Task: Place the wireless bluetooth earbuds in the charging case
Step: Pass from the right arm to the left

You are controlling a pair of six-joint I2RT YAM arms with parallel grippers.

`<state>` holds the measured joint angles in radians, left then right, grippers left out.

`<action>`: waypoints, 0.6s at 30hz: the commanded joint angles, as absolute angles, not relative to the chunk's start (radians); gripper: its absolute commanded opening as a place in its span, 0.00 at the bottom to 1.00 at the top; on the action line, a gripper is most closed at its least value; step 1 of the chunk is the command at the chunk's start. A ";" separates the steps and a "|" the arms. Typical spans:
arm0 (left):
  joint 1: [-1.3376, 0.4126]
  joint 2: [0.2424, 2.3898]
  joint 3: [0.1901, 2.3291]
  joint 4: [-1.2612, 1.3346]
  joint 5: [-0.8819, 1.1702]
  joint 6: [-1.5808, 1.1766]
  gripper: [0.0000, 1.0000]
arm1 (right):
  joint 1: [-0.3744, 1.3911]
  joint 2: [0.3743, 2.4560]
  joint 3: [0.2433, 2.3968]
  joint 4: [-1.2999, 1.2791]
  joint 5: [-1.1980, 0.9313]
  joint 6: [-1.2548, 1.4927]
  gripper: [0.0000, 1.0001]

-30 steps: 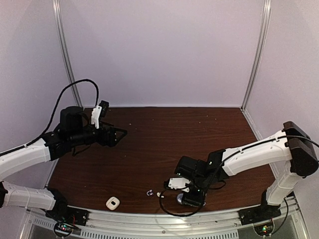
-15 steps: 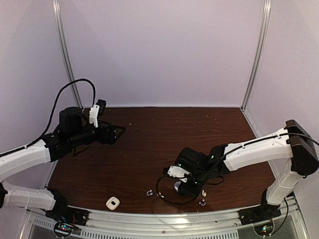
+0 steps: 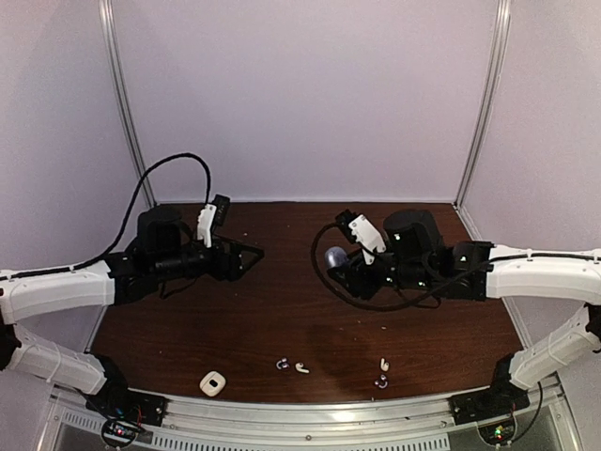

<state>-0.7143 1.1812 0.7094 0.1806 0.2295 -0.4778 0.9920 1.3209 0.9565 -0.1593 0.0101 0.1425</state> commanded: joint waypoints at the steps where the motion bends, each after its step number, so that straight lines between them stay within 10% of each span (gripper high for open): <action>1: -0.797 1.258 0.811 0.246 0.283 -0.513 0.76 | 1.000 1.273 0.920 -0.077 0.106 0.111 0.38; 18: -0.979 1.503 1.023 0.311 0.334 -0.600 0.68 | 1.157 1.248 0.853 -0.006 0.392 -0.040 0.36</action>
